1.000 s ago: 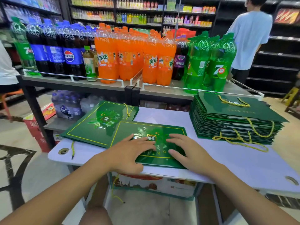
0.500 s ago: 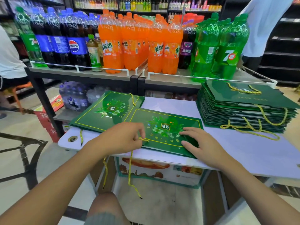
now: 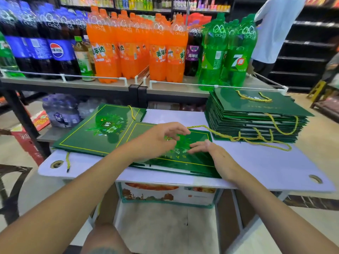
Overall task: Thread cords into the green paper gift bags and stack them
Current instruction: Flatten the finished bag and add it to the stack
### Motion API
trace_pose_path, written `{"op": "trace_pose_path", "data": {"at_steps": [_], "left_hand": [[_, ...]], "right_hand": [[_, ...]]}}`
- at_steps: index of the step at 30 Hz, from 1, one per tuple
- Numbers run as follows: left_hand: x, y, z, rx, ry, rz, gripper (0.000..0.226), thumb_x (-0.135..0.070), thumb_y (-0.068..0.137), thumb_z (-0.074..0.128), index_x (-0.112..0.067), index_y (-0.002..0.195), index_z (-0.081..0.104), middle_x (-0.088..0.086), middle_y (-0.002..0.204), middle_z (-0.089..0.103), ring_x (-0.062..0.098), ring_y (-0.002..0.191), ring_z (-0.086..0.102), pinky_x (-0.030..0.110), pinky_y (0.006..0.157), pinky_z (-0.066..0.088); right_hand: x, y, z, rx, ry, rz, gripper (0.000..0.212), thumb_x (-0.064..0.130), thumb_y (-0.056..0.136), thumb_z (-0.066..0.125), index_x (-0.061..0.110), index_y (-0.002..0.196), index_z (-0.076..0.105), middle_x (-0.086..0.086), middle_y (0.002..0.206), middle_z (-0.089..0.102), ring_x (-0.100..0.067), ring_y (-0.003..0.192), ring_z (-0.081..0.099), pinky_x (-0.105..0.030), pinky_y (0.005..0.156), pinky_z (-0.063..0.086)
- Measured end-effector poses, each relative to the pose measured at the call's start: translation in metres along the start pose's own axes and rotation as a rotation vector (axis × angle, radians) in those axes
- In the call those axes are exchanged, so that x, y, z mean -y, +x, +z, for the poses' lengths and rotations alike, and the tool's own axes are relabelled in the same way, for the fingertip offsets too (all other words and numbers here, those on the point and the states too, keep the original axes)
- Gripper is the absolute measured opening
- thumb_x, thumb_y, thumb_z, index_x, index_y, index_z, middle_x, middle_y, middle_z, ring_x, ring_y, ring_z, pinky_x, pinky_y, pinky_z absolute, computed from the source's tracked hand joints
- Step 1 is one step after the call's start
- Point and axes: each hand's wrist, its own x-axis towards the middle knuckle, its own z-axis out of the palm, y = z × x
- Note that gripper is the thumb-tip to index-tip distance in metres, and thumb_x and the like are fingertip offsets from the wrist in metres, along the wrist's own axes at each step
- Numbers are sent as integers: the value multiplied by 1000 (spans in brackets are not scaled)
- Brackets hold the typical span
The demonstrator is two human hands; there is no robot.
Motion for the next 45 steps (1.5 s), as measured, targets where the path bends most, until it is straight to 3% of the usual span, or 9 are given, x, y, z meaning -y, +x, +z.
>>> {"op": "trace_pose_path", "data": {"at_steps": [5, 11, 17, 20, 25, 30, 36, 40, 45], "left_hand": [[24, 11, 26, 107, 475, 70, 18, -43, 96, 55, -42, 113, 60, -12, 117, 69, 15, 107, 64, 42, 95, 52], [42, -3, 45, -85, 474, 123, 46, -58, 96, 51, -35, 135, 56, -11, 151, 48, 8, 141, 39, 39, 117, 36], [36, 22, 33, -112, 623, -180, 75, -25, 94, 58, -32, 158, 19, -1, 137, 62, 27, 128, 52, 46, 104, 40], [40, 25, 28, -78, 339, -146, 87, 6, 84, 51, -43, 152, 30, -18, 112, 69, 17, 111, 58, 44, 99, 47], [39, 19, 31, 57, 276, 16, 74, 14, 79, 42, -43, 121, 63, -14, 79, 65, 4, 85, 53, 35, 83, 49], [43, 13, 34, 19, 325, 63, 64, 10, 79, 40, -46, 96, 65, -14, 78, 53, 5, 87, 46, 42, 81, 47], [32, -9, 52, -133, 733, 252, 54, -18, 88, 35, -36, 136, 53, -5, 131, 57, 22, 122, 52, 44, 96, 47], [31, -21, 64, 96, 732, 116, 57, -74, 94, 31, -53, 146, 36, -14, 165, 28, 16, 155, 19, 47, 125, 19], [40, -5, 59, 109, 682, 111, 70, -83, 91, 30, -49, 152, 32, -20, 167, 23, 10, 157, 12, 43, 128, 9]], "right_hand": [[3, 3, -3, -20, 65, -10, 23, 43, 97, 62, 33, 92, 83, 20, 116, 69, 1, 114, 62, -24, 100, 43], [-1, 4, -3, -88, 82, 0, 16, 16, 94, 72, 23, 84, 81, 9, 99, 75, -7, 98, 69, -28, 94, 50], [-1, 3, -2, -98, 70, 41, 11, 19, 97, 71, 26, 94, 78, 15, 95, 75, -1, 92, 68, -17, 83, 46], [-9, 4, -3, -180, 17, -15, 22, 14, 95, 70, 31, 110, 73, 18, 107, 71, -2, 105, 65, -21, 94, 47], [-13, 9, -2, -108, -231, -124, 48, 17, 95, 65, 34, 140, 60, 17, 140, 53, -6, 130, 48, -28, 112, 37], [-11, 8, 3, -136, -432, -122, 25, 36, 95, 59, 39, 115, 74, 19, 124, 62, -14, 116, 54, -41, 105, 42], [-6, 4, 3, -257, -430, -89, 5, 38, 98, 62, 38, 94, 60, 19, 90, 64, -1, 80, 58, -36, 76, 49], [1, -2, 0, -393, -221, -96, 5, 31, 105, 55, 29, 100, 54, 10, 74, 71, -8, 57, 58, -29, 55, 42], [9, -6, -7, -405, 291, -48, 4, 18, 109, 49, 18, 105, 51, -10, 74, 73, -25, 53, 63, -27, 54, 49]]}}
